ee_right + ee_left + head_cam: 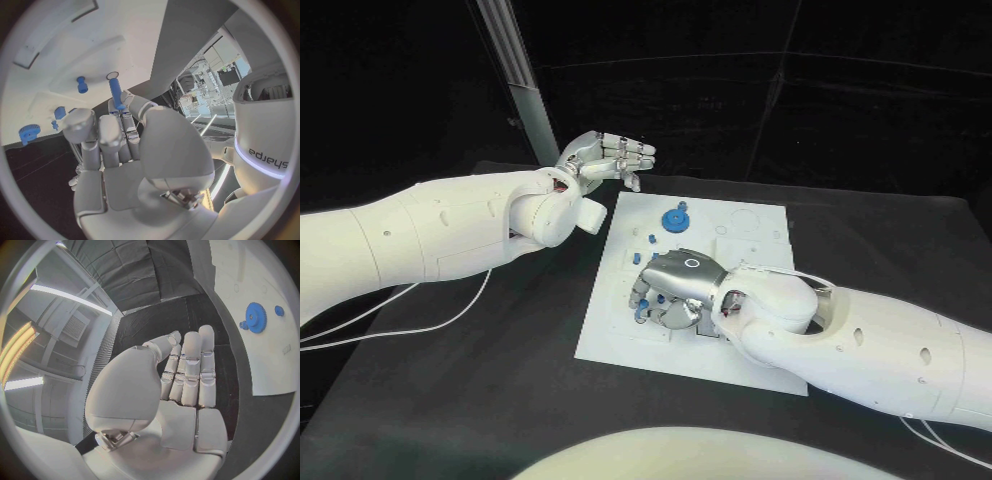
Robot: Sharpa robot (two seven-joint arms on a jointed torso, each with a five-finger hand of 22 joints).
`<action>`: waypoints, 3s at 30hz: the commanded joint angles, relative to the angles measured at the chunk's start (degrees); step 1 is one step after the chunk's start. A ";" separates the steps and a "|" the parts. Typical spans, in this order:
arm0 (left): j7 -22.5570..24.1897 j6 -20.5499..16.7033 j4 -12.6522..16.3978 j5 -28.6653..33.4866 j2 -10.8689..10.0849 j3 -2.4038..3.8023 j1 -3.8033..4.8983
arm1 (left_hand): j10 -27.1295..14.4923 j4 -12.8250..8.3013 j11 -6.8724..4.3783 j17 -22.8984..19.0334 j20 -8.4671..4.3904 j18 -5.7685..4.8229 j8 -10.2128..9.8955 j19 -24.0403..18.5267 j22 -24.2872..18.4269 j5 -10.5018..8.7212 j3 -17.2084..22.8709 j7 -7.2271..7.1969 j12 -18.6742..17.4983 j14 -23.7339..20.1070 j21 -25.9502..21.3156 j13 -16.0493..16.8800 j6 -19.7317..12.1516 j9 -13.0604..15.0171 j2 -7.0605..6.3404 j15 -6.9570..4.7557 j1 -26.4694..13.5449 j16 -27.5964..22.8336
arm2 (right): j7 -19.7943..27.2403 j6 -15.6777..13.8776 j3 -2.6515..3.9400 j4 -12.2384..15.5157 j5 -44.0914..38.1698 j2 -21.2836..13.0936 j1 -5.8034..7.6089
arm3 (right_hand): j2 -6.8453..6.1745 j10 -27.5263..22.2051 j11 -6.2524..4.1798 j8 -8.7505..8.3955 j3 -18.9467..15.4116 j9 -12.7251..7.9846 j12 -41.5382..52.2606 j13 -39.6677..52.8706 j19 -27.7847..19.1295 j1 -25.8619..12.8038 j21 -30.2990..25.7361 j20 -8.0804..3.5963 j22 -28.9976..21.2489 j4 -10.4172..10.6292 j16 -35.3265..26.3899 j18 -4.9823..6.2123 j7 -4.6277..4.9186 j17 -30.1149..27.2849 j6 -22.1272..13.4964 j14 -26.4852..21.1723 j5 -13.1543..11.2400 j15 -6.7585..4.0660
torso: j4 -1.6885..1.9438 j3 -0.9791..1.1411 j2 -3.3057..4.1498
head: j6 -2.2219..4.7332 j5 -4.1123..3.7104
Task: Assemble the parts on the task board
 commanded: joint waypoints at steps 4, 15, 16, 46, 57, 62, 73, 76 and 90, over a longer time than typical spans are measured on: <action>0.31 0.67 -0.01 0.13 0.04 0.04 0.14 | -0.49 -0.20 -0.13 -0.10 0.40 0.88 0.33 0.01 0.02 -0.02 -0.26 -0.12 0.41 -0.12 0.21 -0.07 -0.44 -0.02 0.30 0.17 -0.26 0.32 | 0.51 0.73 -0.04 -0.27 -0.39 0.26 0.02 | -0.05 1.64 -1.41 -0.33 0.36 -0.10 0.21 0.06 0.15 0.50 0.18 -0.28 0.06 -0.03 0.18 -0.86 0.45 0.05 -0.07 0.62 0.18 -0.25 | 0.04 0.03 0.00 | -0.16 0.02; 0.28 0.67 -0.06 0.13 0.04 0.04 0.15 | -0.49 -0.20 -0.13 -0.10 0.40 0.88 0.33 0.01 0.02 -0.02 -0.26 -0.12 0.41 -0.12 0.21 -0.07 -0.44 -0.02 0.30 0.17 -0.26 0.32 | 0.36 1.77 -0.14 -0.69 -0.62 0.43 -0.10 | -0.05 1.64 -1.41 -0.33 0.36 -0.10 0.21 0.06 0.15 0.50 0.18 -0.28 0.06 -0.03 0.18 -0.86 0.45 0.05 -0.07 0.62 0.18 -0.25 | 0.00 0.03 0.04 | -0.41 0.11; 0.28 0.67 -0.06 0.13 0.04 0.04 0.15 | -0.49 -0.20 -0.13 -0.10 0.40 0.88 0.33 0.01 0.02 -0.02 -0.26 -0.12 0.41 -0.12 0.21 -0.07 -0.44 -0.02 0.30 0.17 -0.26 0.32 | 0.34 1.82 -0.15 -0.75 -0.68 0.45 -0.11 | -0.05 1.64 -1.41 -0.33 0.36 -0.10 0.21 0.06 0.15 0.50 0.18 -0.28 0.06 -0.03 0.18 -0.86 0.45 0.05 -0.07 0.62 0.18 -0.25 | 0.01 0.04 0.06 | -0.39 0.10; 0.22 0.77 -0.22 0.13 0.15 0.04 0.14 | -0.63 -0.27 -0.14 -0.16 0.40 0.89 0.39 0.00 0.02 -0.02 -0.27 -0.17 0.49 -0.15 0.20 -0.08 -0.45 -0.01 0.31 0.16 -0.21 0.36 | -0.18 2.64 -0.34 -2.31 -4.27 2.05 -0.69 | -0.32 1.63 -1.32 -0.43 0.31 -0.13 0.07 0.09 0.06 0.18 0.21 -0.20 0.04 -0.16 0.15 -0.86 0.53 -0.11 -0.08 0.55 0.23 -0.17 | 0.06 0.02 0.01 | -0.47 0.04; 0.16 0.76 -0.22 0.13 0.10 0.04 0.14 | -0.63 -0.27 -0.14 -0.16 0.40 0.89 0.39 0.00 0.02 -0.02 -0.27 -0.17 0.49 -0.15 0.20 -0.08 -0.45 -0.01 0.31 0.16 -0.21 0.36 | 0.86 1.36 -0.45 -2.44 -3.30 1.74 -0.71 | -4.16 -4.27 0.59 -2.15 -3.06 -1.06 -3.67 -0.66 -1.94 -5.49 -2.15 1.12 -3.75 1.98 -1.36 -0.22 2.00 -2.77 -6.80 -0.36 3.64 1.41 | -0.01 0.01 -0.02 | -0.49 0.04; 0.12 0.75 -0.21 0.13 0.03 0.04 0.14 | -0.63 -0.27 -0.14 -0.16 0.40 0.89 0.39 0.00 0.02 -0.02 -0.27 -0.17 0.49 -0.15 0.20 -0.08 -0.45 -0.01 0.31 0.16 -0.21 0.36 | 1.65 -1.02 -0.46 -2.16 -2.35 1.28 -0.71 | -4.86 -9.36 1.15 -1.97 -7.64 -0.88 -5.12 -0.56 -4.46 -6.73 -6.17 1.62 -9.53 2.93 -4.82 0.80 2.28 -7.65 -9.92 -1.96 4.34 1.90 | 0.03 0.06 0.02 | -0.41 0.03; 0.07 0.74 -0.31 0.13 -0.18 0.03 0.13 | -0.73 -0.30 -0.14 -0.20 0.40 0.89 0.41 -0.01 0.02 -0.03 -0.31 -0.15 0.55 -0.18 0.20 -0.08 -0.51 -0.01 0.30 0.16 -0.21 0.38 | 4.06 -9.45 -0.45 1.66 2.21 -3.65 -0.81 | -3.37 -10.79 1.41 -1.66 -13.68 -0.61 -3.06 -0.36 -4.98 -5.84 -8.30 1.83 -12.17 3.83 -6.48 1.13 2.65 -10.16 -9.81 -2.51 6.16 2.08 | -0.09 0.05 -0.13 | 0.29 -0.68; 0.04 0.77 -0.35 0.13 -0.23 0.03 0.13 | -0.73 -0.30 -0.14 -0.20 0.40 0.89 0.41 -0.01 0.02 -0.03 -0.31 -0.15 0.55 -0.18 0.20 -0.08 -0.51 -0.01 0.30 0.16 -0.21 0.38 | 5.05 -12.15 -0.40 2.94 6.86 -6.28 -0.75 | -2.75 -9.96 1.09 -1.82 -14.66 -0.67 -2.01 -0.30 -5.51 -5.53 -9.34 1.73 -13.61 4.14 -7.11 1.38 2.27 -11.03 -9.95 -2.87 6.60 1.91 | -0.17 0.02 -0.22 | 0.48 -1.03; 0.17 0.55 -0.02 0.13 -0.96 -0.02 0.10 | -0.83 -0.31 -0.13 -0.25 0.41 0.89 0.43 -0.01 0.01 -0.03 -0.34 -0.15 0.64 -0.21 0.19 -0.07 -0.58 -0.02 0.33 0.17 -0.22 0.41 | -1.68 -6.91 1.64 8.41 30.25 -24.25 1.50 | -2.26 7.79 -3.57 2.13 -19.46 0.72 10.93 5.84 2.31 -8.49 2.92 -1.33 4.75 8.13 4.76 -1.70 -1.18 5.72 -1.88 1.86 11.37 -1.68 | -1.88 -0.12 -1.17 | 2.64 -5.17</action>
